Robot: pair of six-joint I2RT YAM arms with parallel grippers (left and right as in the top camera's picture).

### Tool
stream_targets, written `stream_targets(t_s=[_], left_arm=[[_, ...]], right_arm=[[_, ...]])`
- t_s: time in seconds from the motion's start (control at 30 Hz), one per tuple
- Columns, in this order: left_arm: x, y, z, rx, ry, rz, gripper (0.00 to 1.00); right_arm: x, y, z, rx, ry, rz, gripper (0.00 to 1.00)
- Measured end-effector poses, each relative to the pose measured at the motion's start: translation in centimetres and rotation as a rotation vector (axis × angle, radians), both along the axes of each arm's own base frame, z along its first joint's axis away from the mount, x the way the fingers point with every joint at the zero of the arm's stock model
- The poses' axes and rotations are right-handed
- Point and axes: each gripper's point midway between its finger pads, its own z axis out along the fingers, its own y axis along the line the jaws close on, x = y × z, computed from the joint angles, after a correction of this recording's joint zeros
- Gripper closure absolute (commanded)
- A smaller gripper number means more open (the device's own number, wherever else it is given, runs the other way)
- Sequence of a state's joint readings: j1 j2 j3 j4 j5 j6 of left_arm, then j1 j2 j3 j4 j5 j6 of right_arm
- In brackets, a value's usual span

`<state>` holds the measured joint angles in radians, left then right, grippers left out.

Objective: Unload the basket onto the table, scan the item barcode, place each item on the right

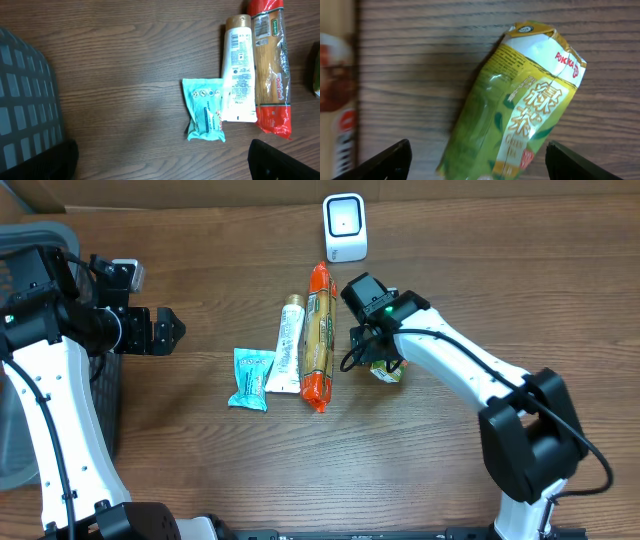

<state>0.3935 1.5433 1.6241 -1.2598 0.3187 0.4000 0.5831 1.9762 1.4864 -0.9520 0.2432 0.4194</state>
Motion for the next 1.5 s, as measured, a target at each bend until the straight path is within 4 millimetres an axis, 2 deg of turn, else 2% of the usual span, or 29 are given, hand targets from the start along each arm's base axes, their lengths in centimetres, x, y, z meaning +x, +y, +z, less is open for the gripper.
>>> stream_targets(t_s=[0.13,0.23,0.27,0.3,0.43,0.53,0.67,0.8,0.97,1.03,1.1,1.2,1.33,1.4,1.5], left_arm=[[0.0,0.0,0.0,0.0,0.0,0.0,0.0],[0.0,0.0,0.0,0.0,0.0,0.0,0.0],[0.0,0.0,0.0,0.0,0.0,0.0,0.0],[0.0,0.0,0.0,0.0,0.0,0.0,0.0],[0.0,0.0,0.0,0.0,0.0,0.0,0.01],[0.0,0.0,0.0,0.0,0.0,-0.001,0.01],[0.0,0.0,0.0,0.0,0.0,-0.001,0.0],[0.0,0.0,0.0,0.0,0.0,0.0,0.0],[0.0,0.0,0.0,0.0,0.0,0.0,0.0],[0.0,0.0,0.0,0.0,0.0,-0.001,0.0],[0.0,0.0,0.0,0.0,0.0,0.0,0.0],[0.0,0.0,0.0,0.0,0.0,0.0,0.0],[0.0,0.0,0.0,0.0,0.0,0.0,0.0],[0.0,0.0,0.0,0.0,0.0,0.0,0.01],[0.0,0.0,0.0,0.0,0.0,0.0,0.0]], right_arm=[[0.1,-0.2,-1.4,-0.041,0.012,0.005,0.21],[-0.3,-0.5,-2.5,-0.077,0.037,0.01,0.34],[-0.4,-0.6,-2.7,-0.089,0.043,0.015,0.43],[-0.5,-0.8,-2.9,-0.097,0.048,0.011,0.46],[-0.7,-1.3,-2.7,-0.137,0.049,0.013,0.71],[-1.0,-1.8,-2.4,-0.169,0.057,0.017,0.96],[-1.4,-2.5,-1.8,-0.202,0.079,0.013,0.96],[-1.3,-1.3,-1.0,-0.105,0.125,0.025,0.96],[-0.9,2.2,1.3,0.228,0.178,0.117,0.96],[-0.9,2.8,2.3,0.344,0.198,0.149,0.96],[0.2,3.4,3.1,0.477,0.173,0.186,0.96],[1.2,3.1,2.4,0.626,0.152,0.213,0.96],[-1.2,0.7,-0.6,0.688,0.255,0.158,0.71],[-2.5,-1.0,-1.6,0.682,0.316,0.091,0.54],[-2.7,-2.8,-2.0,0.659,0.338,0.045,0.42]])
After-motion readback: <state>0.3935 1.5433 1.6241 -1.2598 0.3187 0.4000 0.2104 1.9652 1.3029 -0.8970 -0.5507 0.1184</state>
